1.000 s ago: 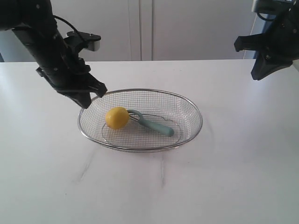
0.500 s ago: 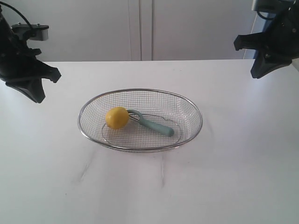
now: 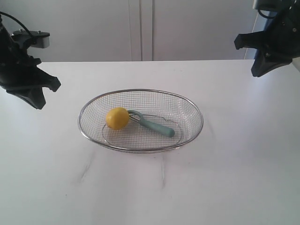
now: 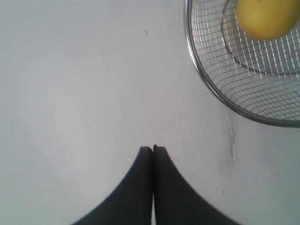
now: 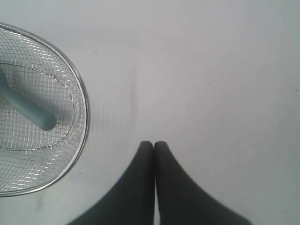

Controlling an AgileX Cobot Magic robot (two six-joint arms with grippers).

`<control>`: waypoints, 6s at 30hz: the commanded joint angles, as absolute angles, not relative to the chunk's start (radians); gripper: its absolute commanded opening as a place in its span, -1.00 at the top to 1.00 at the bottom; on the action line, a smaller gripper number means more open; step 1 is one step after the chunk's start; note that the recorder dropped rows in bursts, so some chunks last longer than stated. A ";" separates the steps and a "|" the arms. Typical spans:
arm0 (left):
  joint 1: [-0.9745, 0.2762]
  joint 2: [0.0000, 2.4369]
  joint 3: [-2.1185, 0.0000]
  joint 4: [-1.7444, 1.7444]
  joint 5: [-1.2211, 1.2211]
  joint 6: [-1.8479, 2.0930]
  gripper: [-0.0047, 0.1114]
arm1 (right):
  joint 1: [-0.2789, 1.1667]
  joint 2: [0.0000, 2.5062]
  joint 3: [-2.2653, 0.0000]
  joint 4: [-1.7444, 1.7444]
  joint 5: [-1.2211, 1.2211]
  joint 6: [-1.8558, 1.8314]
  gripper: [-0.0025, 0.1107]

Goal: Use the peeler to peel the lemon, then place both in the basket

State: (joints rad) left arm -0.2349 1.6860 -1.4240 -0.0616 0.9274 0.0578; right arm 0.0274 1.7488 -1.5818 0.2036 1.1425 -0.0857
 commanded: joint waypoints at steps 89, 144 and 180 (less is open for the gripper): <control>-0.210 1.676 -1.397 -0.047 0.951 0.022 0.92 | 0.018 0.884 -1.006 0.052 0.788 0.000 0.96; -0.210 1.676 -1.397 -0.047 0.951 0.022 0.92 | -0.084 0.296 -0.576 0.047 0.676 0.000 0.96; -0.210 1.676 -1.397 -0.047 0.909 0.024 0.92 | -0.084 0.000 -0.302 0.022 0.530 0.005 0.96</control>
State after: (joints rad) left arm -0.2114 1.6860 -1.4048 -0.0418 0.9208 0.0315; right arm -0.0790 0.0054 -0.3319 0.0284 0.5665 0.0000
